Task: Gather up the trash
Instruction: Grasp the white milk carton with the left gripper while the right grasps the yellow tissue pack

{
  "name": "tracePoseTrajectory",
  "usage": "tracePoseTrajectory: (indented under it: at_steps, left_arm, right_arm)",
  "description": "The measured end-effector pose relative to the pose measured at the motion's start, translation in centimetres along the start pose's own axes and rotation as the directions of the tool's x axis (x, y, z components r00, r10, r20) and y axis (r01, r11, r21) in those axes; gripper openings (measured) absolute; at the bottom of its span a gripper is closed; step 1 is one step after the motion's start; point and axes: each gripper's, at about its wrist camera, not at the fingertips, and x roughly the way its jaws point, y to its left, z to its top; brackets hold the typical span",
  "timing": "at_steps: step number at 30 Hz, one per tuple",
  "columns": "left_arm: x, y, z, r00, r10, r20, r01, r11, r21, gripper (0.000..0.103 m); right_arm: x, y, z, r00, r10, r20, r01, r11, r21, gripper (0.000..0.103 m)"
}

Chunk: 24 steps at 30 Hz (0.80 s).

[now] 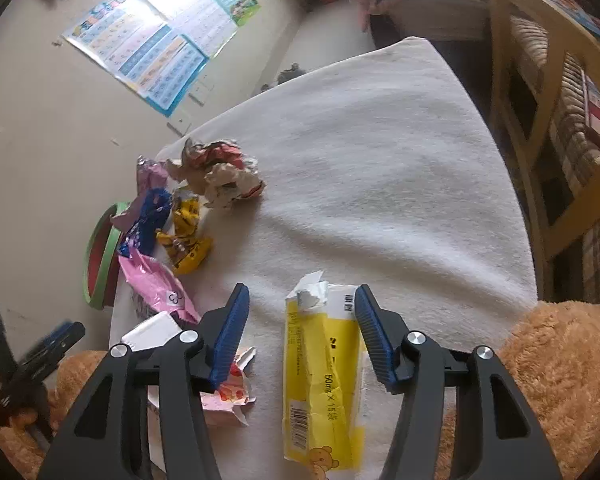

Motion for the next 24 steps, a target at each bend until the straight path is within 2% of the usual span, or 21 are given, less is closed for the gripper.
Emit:
tracePoseTrajectory:
  at_steps: [1,3,5,7,10,14,18,21,24]
  left_arm:
    - [0.0,-1.8,0.8,0.998,-0.056,-0.003,0.056,0.994,0.091,0.073]
    - [0.3,-4.5,1.9,0.988,-0.149,-0.046,0.156,0.962,0.223,0.074]
    - [1.1,-6.9,2.7,0.971,-0.211,-0.115,0.238,0.912,0.335,0.074]
    - [2.2,-8.5,2.9,0.957,-0.224,-0.182,0.281,0.863,0.42,0.074]
    - [4.1,-9.1,2.7,0.942,-0.218,-0.253,0.316,0.828,0.464,0.074]
    - [6.6,-8.2,2.2,0.905,-0.241,-0.35,0.377,0.836,0.399,0.074]
    - [7.9,-6.9,1.7,0.886,-0.268,-0.378,0.392,0.868,0.304,0.074]
    - [8.5,-6.0,1.7,0.864,-0.332,-0.378,0.419,0.891,0.175,0.074]
    - [8.9,-6.0,1.3,0.861,-0.343,-0.375,0.418,0.898,0.137,0.076]
  right_arm:
    - [-0.2,0.0,0.0,1.0,-0.009,-0.006,0.009,1.0,0.004,0.059]
    - [-0.7,-0.1,-0.1,1.0,-0.018,-0.024,0.018,1.0,0.002,0.059]
    - [-1.0,-0.1,-0.1,0.999,-0.027,-0.045,0.027,1.0,0.0,0.06]
    - [-1.4,-0.4,-0.4,0.996,-0.036,-0.079,0.036,0.999,0.008,0.06]
    - [-1.8,-0.6,-1.3,0.99,-0.058,-0.131,0.06,0.998,0.019,0.06]
    - [-1.3,-0.5,-2.5,0.979,-0.076,-0.189,0.082,0.996,0.022,0.06]
    - [-0.2,0.1,-2.8,0.969,-0.091,-0.229,0.091,0.996,-0.007,0.06]
    - [0.5,0.2,-3.2,0.96,-0.107,-0.259,0.105,0.994,-0.02,0.06]
    - [0.4,0.2,-3.1,0.959,-0.115,-0.258,0.112,0.993,-0.028,0.06]
